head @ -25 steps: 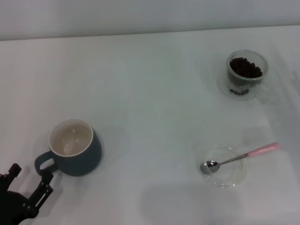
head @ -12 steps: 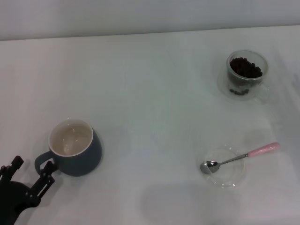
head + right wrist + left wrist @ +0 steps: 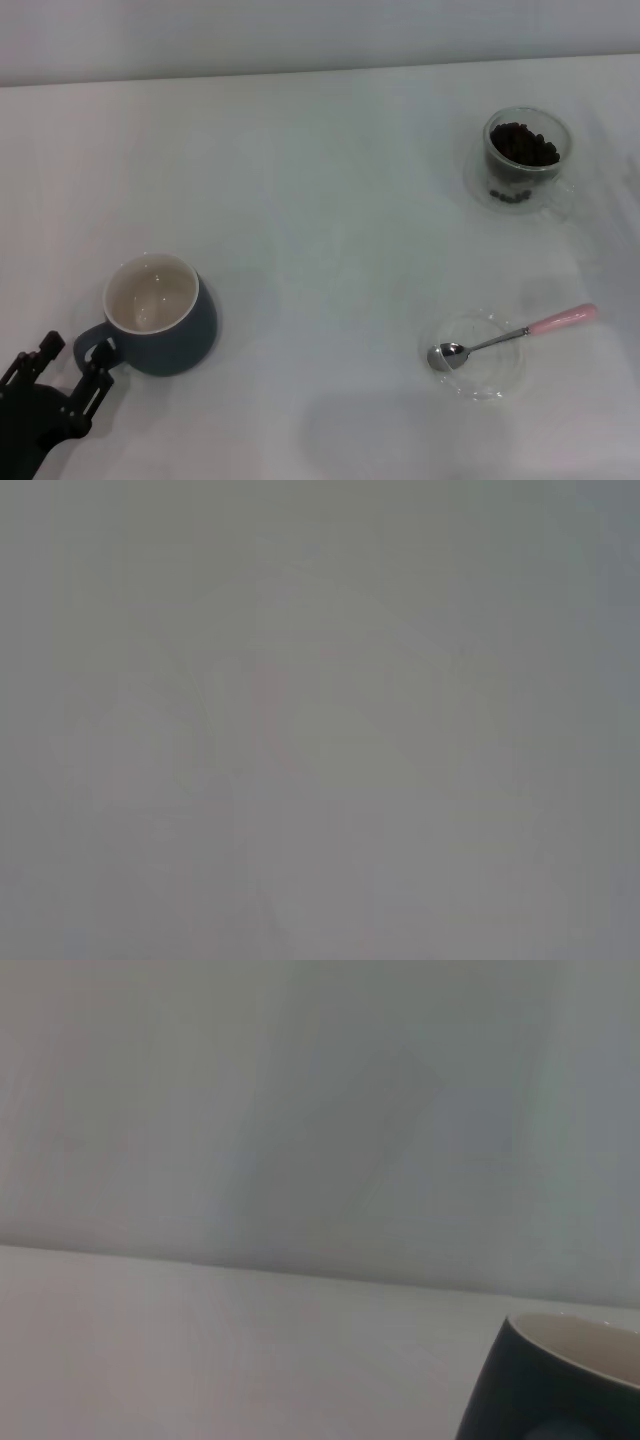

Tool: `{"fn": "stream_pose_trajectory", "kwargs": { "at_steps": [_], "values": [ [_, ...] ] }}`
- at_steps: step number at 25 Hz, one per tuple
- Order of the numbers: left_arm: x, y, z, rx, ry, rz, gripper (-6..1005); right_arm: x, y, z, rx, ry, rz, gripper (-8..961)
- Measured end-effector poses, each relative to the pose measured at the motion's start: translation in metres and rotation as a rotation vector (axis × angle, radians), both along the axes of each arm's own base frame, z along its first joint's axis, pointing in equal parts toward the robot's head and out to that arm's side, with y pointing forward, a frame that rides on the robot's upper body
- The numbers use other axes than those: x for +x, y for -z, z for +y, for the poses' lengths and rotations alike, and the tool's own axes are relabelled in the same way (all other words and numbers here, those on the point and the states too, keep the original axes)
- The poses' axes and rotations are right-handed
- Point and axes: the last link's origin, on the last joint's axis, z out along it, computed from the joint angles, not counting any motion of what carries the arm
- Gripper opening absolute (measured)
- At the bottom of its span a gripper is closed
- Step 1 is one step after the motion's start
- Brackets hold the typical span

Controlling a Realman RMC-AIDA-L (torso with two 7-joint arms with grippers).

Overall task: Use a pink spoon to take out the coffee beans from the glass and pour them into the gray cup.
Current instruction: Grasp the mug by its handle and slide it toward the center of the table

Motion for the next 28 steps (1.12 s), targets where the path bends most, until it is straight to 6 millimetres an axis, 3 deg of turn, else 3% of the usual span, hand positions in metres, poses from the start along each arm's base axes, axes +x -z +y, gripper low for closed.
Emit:
{"fn": "stream_pose_trajectory", "kwargs": {
  "at_steps": [3,19,25,28],
  "values": [
    [0.000,0.000,0.000,-0.002,0.000,0.001,560,0.000,0.000,0.000,0.000,0.000,0.000,864],
    [0.001,-0.002,0.007,0.018,-0.002,-0.006,332,0.000,0.000,0.000,0.000,0.000,0.002,865],
    [0.004,0.000,0.014,0.003,0.013,0.003,322,0.000,0.000,0.000,0.001,0.001,0.002,865],
    [0.004,0.001,0.016,-0.001,0.011,0.007,243,0.000,0.000,0.000,0.002,0.001,0.002,865]
  ]
}}
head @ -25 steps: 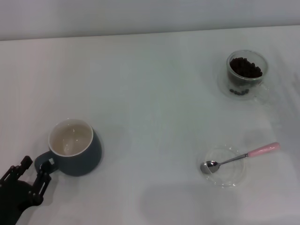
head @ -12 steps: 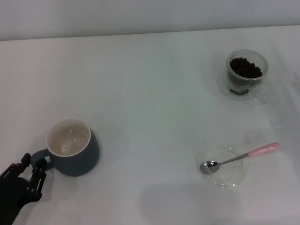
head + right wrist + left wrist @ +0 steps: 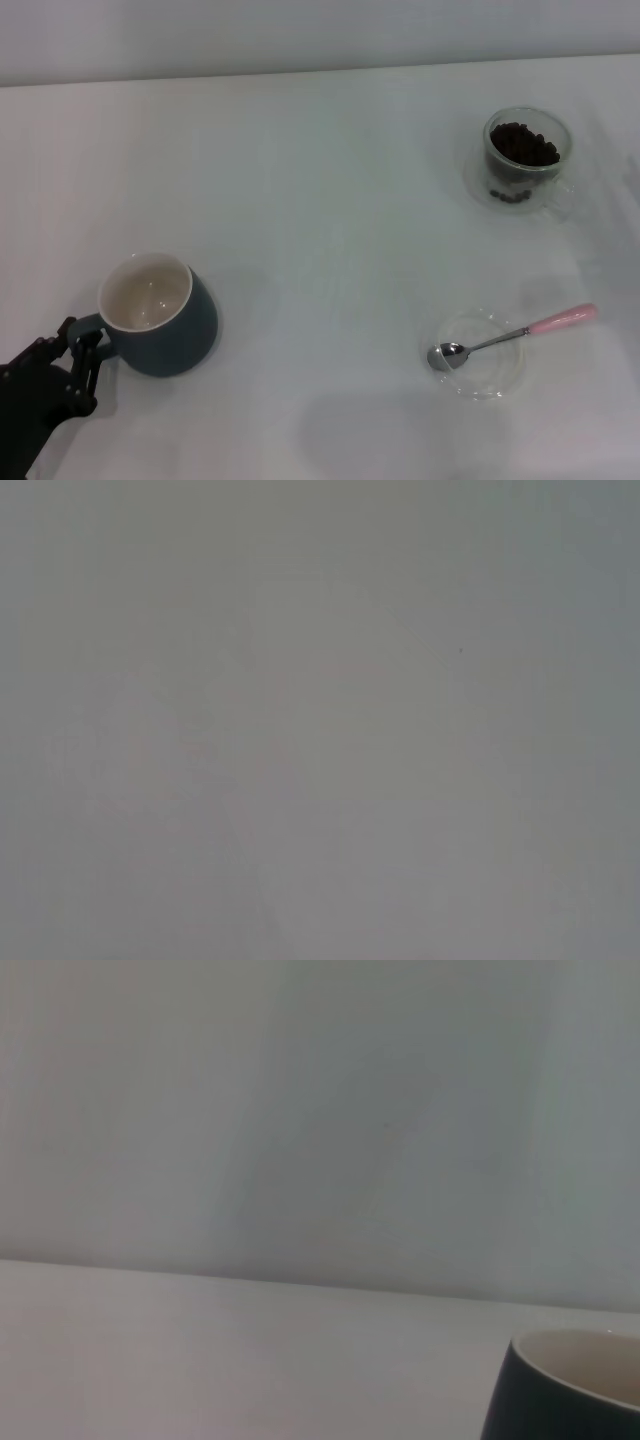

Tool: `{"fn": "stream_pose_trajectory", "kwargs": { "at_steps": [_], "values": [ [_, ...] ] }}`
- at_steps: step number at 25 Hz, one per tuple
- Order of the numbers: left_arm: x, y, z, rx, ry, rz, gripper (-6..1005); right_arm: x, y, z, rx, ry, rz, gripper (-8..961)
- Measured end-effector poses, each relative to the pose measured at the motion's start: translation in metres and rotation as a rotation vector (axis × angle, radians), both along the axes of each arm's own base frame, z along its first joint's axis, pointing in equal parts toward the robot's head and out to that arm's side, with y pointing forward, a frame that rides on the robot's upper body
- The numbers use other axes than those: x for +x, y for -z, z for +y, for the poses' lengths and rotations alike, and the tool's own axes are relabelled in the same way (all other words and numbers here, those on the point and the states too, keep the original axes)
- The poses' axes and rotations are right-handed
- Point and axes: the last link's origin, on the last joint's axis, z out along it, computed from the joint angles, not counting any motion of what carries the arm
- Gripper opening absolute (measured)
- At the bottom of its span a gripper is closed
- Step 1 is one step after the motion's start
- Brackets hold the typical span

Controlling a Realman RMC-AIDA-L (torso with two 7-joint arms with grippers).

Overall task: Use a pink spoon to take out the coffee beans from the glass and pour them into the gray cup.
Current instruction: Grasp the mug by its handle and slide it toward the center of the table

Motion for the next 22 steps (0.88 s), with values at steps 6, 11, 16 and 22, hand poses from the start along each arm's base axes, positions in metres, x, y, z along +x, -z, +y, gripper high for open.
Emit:
{"fn": "stream_pose_trajectory", "kwargs": {
  "at_steps": [6,11,16,22],
  "values": [
    [0.002,0.001,0.003,0.000,0.006,-0.002,187,0.000,0.000,0.000,0.002,0.001,0.001,865],
    [0.005,0.000,0.009,-0.003,0.025,0.004,184,-0.001,0.000,0.002,0.001,-0.003,0.001,865],
    [0.010,0.001,0.017,-0.013,0.059,0.012,181,-0.004,0.000,0.006,-0.002,-0.012,0.000,864],
    [0.020,0.007,0.034,-0.069,0.125,0.050,174,-0.006,0.002,0.008,-0.005,-0.019,0.001,865]
  ]
}}
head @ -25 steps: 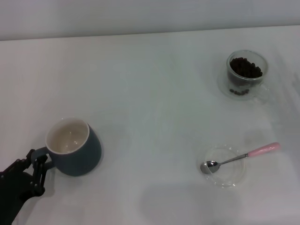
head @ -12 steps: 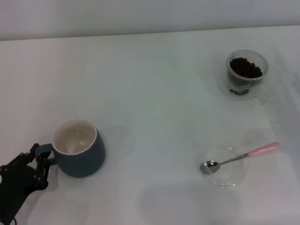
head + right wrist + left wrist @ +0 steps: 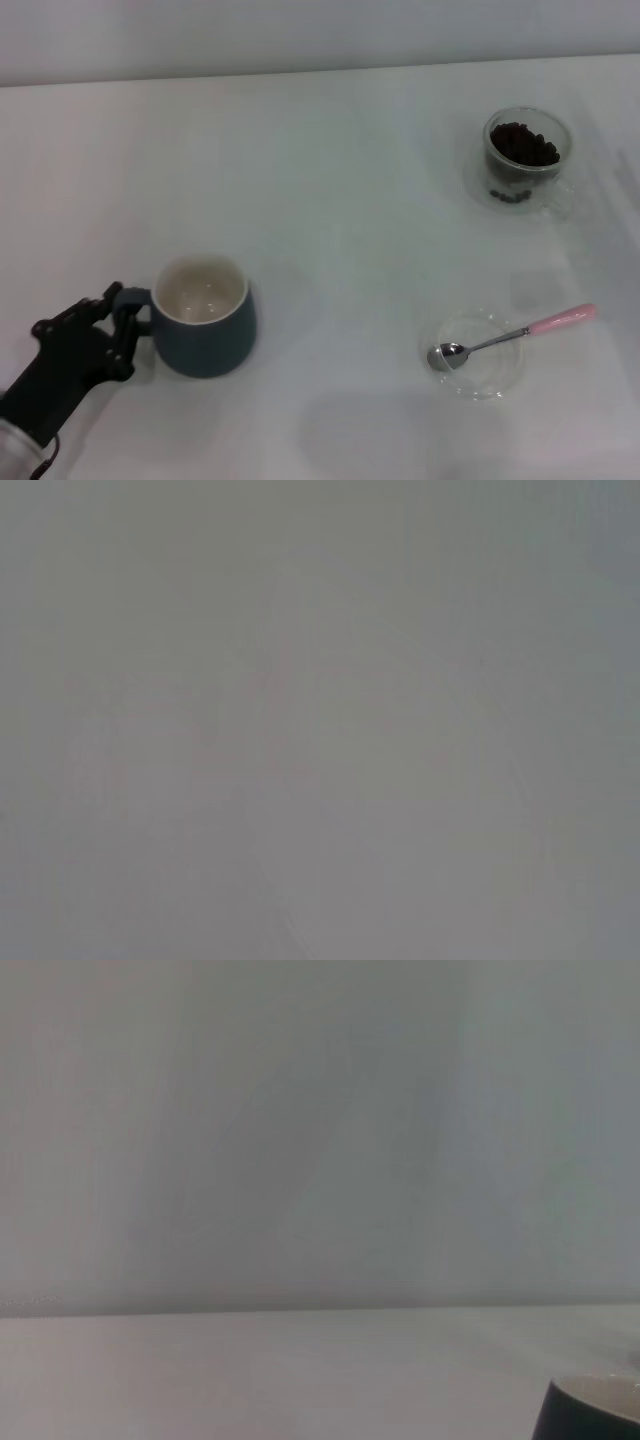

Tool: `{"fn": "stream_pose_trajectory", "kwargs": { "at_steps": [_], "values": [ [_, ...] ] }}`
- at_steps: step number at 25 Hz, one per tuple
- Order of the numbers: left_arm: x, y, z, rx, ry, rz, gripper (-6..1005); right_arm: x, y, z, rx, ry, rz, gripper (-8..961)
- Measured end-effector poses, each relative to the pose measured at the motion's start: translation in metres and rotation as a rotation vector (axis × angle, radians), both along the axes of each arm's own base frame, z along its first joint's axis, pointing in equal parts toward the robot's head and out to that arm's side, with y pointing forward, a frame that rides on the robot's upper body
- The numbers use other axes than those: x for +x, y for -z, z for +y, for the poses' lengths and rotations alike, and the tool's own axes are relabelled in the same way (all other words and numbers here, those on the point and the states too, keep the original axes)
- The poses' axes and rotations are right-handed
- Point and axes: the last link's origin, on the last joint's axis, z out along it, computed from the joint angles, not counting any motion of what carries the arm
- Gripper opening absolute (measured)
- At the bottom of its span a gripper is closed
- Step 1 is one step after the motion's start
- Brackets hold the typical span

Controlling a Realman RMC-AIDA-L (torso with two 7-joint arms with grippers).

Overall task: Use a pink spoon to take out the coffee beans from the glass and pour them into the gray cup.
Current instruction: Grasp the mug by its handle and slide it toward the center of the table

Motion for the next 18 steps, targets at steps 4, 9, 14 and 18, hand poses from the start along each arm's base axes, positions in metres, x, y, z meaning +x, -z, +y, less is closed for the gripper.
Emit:
{"fn": "stream_pose_trajectory", "kwargs": {
  "at_steps": [4,9,14,18],
  "values": [
    [0.009,0.005,0.014,-0.034,0.045,0.026,167,-0.002,0.000,0.003,-0.001,-0.007,0.000,865],
    [0.024,0.015,0.032,-0.096,0.111,0.067,155,-0.004,0.001,0.004,-0.001,-0.012,0.002,864],
    [0.037,0.023,0.044,-0.167,0.161,0.079,142,-0.004,0.001,0.005,-0.001,-0.014,0.002,865],
    [0.046,0.029,0.054,-0.213,0.179,0.097,139,-0.004,0.001,0.005,-0.001,-0.015,0.002,865]
  ]
}}
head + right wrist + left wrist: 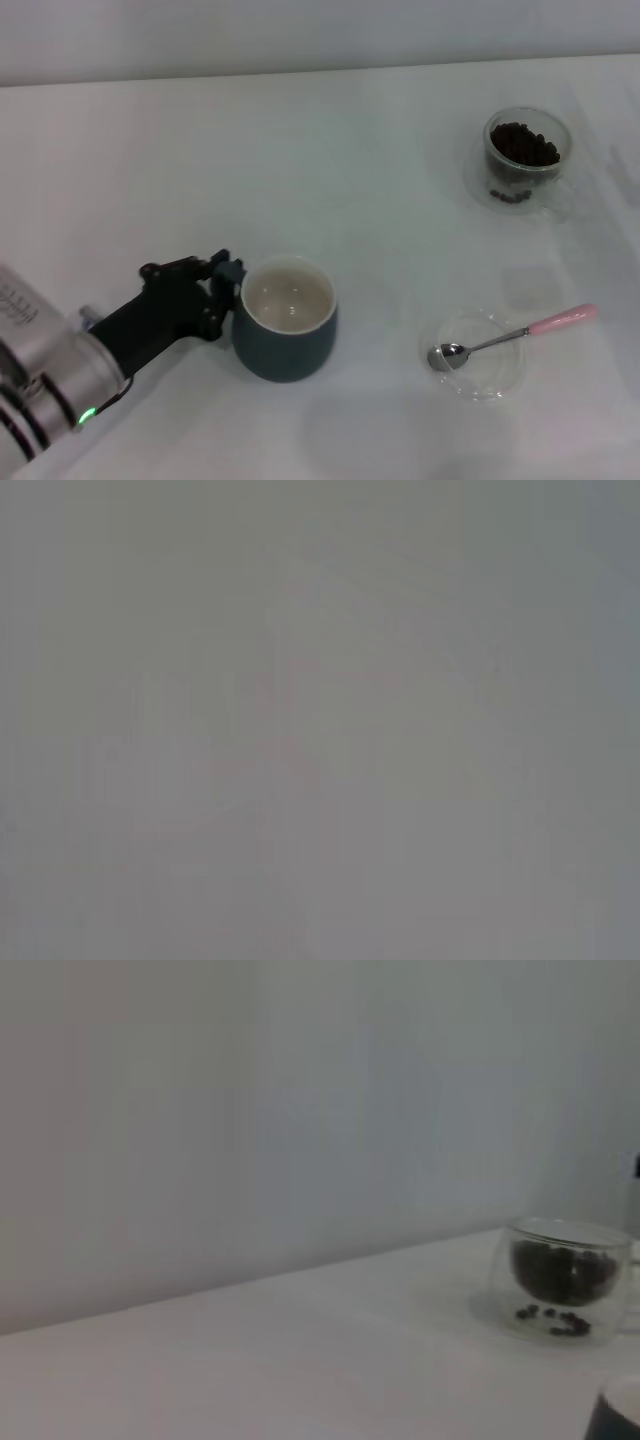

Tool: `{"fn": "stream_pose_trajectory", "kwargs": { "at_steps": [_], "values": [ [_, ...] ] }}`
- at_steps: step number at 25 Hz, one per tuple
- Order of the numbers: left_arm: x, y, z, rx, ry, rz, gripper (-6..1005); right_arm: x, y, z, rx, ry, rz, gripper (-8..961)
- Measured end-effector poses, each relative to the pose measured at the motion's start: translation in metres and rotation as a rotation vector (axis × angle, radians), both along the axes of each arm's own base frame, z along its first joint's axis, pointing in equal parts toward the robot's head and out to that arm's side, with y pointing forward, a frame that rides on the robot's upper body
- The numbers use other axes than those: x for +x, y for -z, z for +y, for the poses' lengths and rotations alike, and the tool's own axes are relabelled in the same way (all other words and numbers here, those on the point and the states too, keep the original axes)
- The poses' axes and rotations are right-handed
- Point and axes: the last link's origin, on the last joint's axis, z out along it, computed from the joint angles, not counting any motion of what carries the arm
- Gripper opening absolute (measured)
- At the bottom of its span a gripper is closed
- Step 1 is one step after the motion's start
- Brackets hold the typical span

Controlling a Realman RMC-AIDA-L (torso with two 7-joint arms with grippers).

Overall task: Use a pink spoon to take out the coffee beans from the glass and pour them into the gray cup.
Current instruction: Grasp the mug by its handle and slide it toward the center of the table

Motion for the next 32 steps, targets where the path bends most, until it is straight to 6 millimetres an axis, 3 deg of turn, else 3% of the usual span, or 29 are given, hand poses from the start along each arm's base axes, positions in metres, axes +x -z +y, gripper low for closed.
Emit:
{"fn": "stream_pose_trajectory", "kwargs": {
  "at_steps": [11,22,27,32],
  "values": [
    [0.009,0.007,0.010,-0.055,0.010,0.016,125,-0.002,0.002,0.002,-0.003,-0.004,0.007,865],
    [0.010,0.005,0.010,-0.035,0.030,0.019,261,-0.002,0.001,0.003,-0.002,-0.006,0.004,864],
    [0.010,0.001,0.008,-0.025,0.042,0.006,459,-0.002,0.000,0.003,-0.001,-0.006,0.001,865],
    [0.004,-0.004,0.000,-0.011,0.039,-0.020,563,0.000,-0.001,0.000,0.005,0.002,0.001,864]
  ]
}}
